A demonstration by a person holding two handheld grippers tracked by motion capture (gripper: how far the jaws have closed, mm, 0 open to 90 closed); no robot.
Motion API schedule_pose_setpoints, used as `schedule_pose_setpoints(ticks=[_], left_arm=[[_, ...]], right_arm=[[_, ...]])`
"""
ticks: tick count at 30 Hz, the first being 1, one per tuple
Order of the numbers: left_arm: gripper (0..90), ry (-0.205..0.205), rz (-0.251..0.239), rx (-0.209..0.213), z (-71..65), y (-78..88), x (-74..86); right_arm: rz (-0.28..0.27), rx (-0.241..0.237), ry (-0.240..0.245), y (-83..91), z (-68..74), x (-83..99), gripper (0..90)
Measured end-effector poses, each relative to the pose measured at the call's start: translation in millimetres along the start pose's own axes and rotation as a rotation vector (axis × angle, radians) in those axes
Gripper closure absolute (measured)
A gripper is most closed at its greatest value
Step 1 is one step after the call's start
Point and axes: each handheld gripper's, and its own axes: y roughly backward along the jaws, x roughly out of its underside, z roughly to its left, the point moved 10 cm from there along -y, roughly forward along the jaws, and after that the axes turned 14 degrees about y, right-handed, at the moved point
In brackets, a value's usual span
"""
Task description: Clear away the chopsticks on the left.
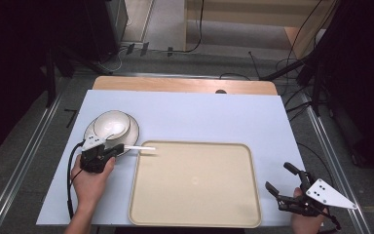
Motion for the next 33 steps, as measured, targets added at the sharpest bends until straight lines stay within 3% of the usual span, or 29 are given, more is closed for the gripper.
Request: schedule_pose_setpoints(ticks=[14,26,33], left_arm=[[90.0,0.002,0.025,-0.035,6.0,-7.9,-1.1],[90.0,-0.011,0.049,-0.012,-1.3,-14.5,4.1],[90.0,0.004,0.050,-0.007,-1.8,-19.2,3.6]], right_arm=[[-0.003,-0.007,-0.002,-1.0,0.4,-1.0,13.0],[0.004,-0.016,0.002,-3.0,2.6,-0.2,13.0],[0.007,-0.019,0.004,-4.1,3.5,0.1,13.0]])
